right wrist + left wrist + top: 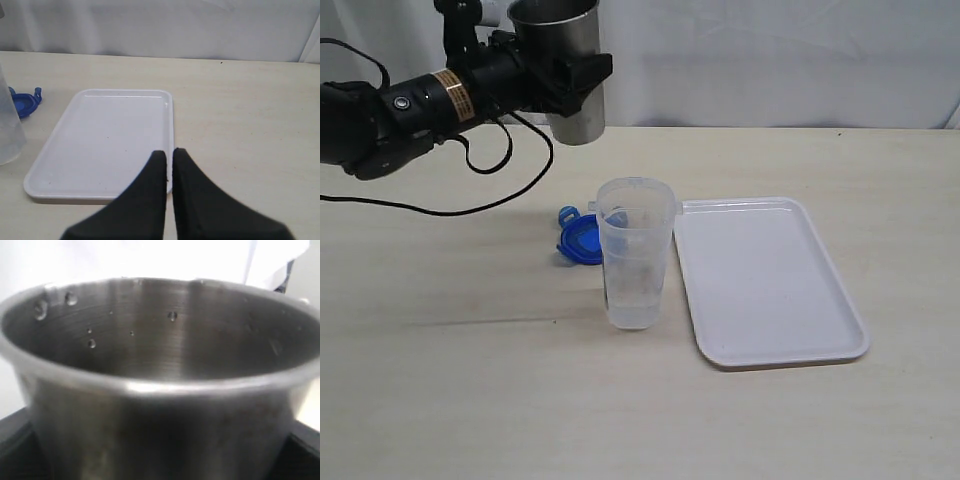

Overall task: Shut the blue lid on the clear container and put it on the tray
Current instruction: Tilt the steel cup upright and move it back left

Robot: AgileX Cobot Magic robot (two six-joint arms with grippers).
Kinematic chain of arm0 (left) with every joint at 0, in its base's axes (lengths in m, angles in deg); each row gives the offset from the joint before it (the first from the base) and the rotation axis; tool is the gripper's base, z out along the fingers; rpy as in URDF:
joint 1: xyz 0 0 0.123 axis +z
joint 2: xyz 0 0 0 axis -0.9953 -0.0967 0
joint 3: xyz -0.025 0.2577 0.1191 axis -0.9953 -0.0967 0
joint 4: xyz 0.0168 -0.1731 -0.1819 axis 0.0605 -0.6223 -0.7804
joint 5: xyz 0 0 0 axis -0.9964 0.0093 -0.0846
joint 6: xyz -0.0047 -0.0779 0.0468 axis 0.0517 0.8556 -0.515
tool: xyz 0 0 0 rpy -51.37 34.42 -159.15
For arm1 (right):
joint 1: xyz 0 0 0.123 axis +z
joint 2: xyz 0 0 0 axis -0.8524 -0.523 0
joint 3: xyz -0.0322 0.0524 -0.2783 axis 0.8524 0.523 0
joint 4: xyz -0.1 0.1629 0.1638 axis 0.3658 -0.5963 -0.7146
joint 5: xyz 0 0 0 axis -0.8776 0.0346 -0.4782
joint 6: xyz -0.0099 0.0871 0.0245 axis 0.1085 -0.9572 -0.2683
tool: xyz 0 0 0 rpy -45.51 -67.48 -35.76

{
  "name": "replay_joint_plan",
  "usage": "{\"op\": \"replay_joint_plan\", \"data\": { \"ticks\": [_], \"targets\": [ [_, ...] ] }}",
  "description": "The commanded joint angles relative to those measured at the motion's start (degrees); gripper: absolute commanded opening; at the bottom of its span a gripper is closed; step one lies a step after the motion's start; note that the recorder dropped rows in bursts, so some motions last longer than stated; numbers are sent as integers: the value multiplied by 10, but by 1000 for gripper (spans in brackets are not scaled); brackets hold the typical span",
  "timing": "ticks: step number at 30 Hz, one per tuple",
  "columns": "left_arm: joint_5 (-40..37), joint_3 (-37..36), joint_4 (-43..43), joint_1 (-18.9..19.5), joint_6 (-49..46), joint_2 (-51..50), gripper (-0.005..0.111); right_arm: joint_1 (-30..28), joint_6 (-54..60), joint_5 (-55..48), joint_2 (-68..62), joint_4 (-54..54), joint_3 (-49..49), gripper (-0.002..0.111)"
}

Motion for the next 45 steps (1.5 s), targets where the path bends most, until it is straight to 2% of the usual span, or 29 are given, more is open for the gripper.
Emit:
{"op": "replay_joint_plan", "data": {
  "ticks": [1, 5, 12, 17, 20, 27, 32, 35, 39, 45],
  "targets": [
    [12, 43, 25, -2, 52, 11, 0, 1, 0, 4, 3, -1, 1, 5],
    [11, 76, 57, -11, 91, 11, 0, 1, 0, 4, 3, -1, 1, 5],
    [-11, 105, 56, -30, 87, 11, 0, 1, 0, 4, 3, -1, 1, 5],
    [-137, 129, 51, -14, 57, 11, 0, 1, 0, 4, 3, -1, 1, 5],
    [-169, 134, 51, 10, 43, 11, 0, 1, 0, 4, 3, -1, 1, 5],
    [-161, 134, 30, 86, 29, -15, 0, 1, 0, 4, 3, -1, 1, 5],
    [-92, 134, 15, 128, 28, -67, 0, 1, 0, 4, 3, -1, 1, 5],
    [-64, 136, -13, 137, 3, -103, 0, 1, 0, 4, 3, -1, 1, 5],
    [-64, 147, -61, 137, -63, -147, 0, 1, 0, 4, 3, -1, 1, 5],
    [-37, 171, -88, 137, -64, -204, 0, 1, 0, 4, 3, -1, 1, 5]
  ]
}}
